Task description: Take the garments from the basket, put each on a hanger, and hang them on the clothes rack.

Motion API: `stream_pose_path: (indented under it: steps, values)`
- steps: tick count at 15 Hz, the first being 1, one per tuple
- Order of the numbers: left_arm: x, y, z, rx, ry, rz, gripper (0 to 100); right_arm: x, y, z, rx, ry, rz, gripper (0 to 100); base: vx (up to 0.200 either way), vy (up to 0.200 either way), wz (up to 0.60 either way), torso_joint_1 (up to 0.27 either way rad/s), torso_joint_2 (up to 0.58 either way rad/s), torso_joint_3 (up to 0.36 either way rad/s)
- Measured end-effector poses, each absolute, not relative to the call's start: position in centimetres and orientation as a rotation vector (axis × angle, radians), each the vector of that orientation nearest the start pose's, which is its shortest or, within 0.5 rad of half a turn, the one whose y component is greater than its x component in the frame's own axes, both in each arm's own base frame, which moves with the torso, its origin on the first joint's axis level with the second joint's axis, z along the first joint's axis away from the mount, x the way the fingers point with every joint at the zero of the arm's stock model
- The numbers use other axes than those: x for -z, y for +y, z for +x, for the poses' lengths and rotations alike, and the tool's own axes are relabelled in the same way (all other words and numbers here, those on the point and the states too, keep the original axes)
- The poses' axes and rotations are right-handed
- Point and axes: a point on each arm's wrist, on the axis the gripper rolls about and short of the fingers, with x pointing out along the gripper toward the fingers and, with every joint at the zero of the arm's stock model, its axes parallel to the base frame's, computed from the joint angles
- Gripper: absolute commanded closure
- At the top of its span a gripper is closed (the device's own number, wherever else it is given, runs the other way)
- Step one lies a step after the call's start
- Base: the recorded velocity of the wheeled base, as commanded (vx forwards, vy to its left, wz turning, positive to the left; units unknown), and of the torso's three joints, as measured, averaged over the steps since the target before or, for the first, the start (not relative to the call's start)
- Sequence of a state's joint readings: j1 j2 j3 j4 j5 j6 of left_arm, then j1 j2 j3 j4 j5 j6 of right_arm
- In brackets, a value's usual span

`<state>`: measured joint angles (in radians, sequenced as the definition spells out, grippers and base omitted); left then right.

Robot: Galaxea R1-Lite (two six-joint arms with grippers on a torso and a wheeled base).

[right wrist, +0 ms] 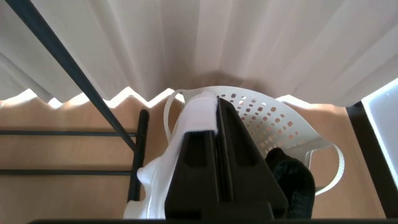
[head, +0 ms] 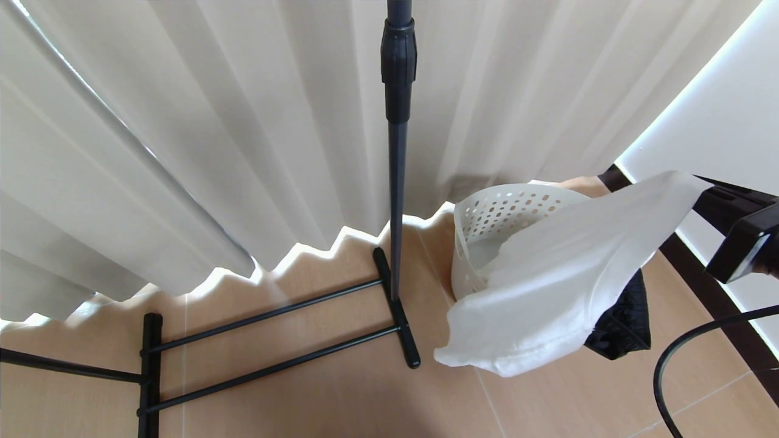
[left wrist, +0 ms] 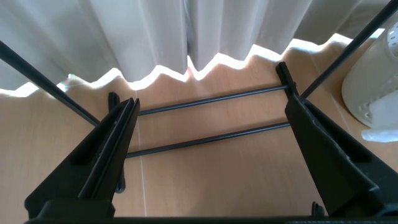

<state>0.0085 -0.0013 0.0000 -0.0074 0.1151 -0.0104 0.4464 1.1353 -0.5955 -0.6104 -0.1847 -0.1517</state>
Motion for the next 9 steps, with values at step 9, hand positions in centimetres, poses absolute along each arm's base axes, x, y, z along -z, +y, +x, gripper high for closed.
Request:
stream_pose_path:
  steps: [9]
  values:
    - [-7.57, 0.19, -2.30, -0.095, -0.004, -0.010, 0, -25.52, 6.53, 14.33, -0.263, -0.100, -0.123, 100, 0.000, 0.000, 0.00, 0.001, 0.00, 0.010]
